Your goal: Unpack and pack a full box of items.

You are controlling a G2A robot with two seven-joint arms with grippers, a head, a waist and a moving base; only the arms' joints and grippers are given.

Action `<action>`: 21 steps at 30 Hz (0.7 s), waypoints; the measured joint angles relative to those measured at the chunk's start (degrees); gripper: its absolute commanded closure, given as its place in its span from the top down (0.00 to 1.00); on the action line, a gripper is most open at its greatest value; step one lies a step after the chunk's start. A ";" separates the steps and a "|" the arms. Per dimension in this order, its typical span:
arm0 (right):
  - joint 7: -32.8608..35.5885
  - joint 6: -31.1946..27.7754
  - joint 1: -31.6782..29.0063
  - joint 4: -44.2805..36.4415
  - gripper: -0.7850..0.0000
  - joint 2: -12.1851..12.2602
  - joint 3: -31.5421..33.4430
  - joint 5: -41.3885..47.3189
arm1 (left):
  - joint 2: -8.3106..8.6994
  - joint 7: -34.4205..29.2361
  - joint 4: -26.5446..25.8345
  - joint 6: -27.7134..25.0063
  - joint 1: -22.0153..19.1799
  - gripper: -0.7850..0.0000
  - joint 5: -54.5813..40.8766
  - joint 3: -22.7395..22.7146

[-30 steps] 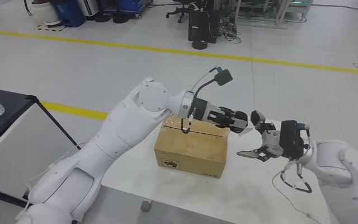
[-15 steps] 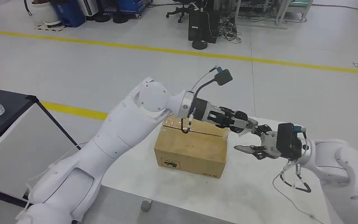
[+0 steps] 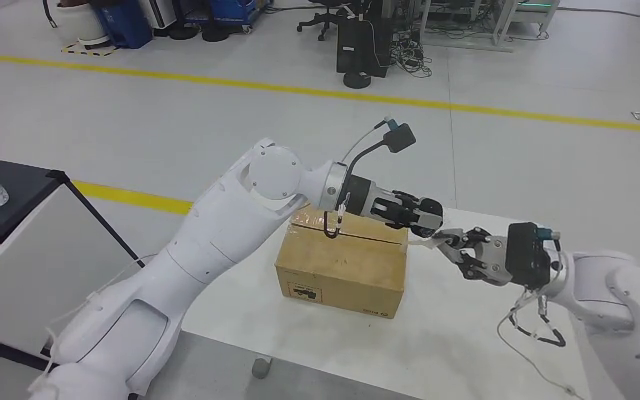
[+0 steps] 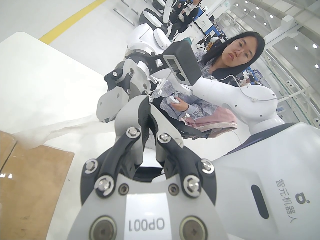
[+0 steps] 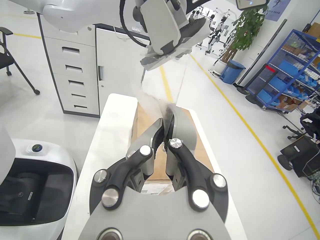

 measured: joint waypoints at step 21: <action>-6.08 0.00 -3.91 5.37 0.00 4.66 0.73 8.91 | 0.00 0.00 0.00 0.00 0.00 1.00 0.00 0.00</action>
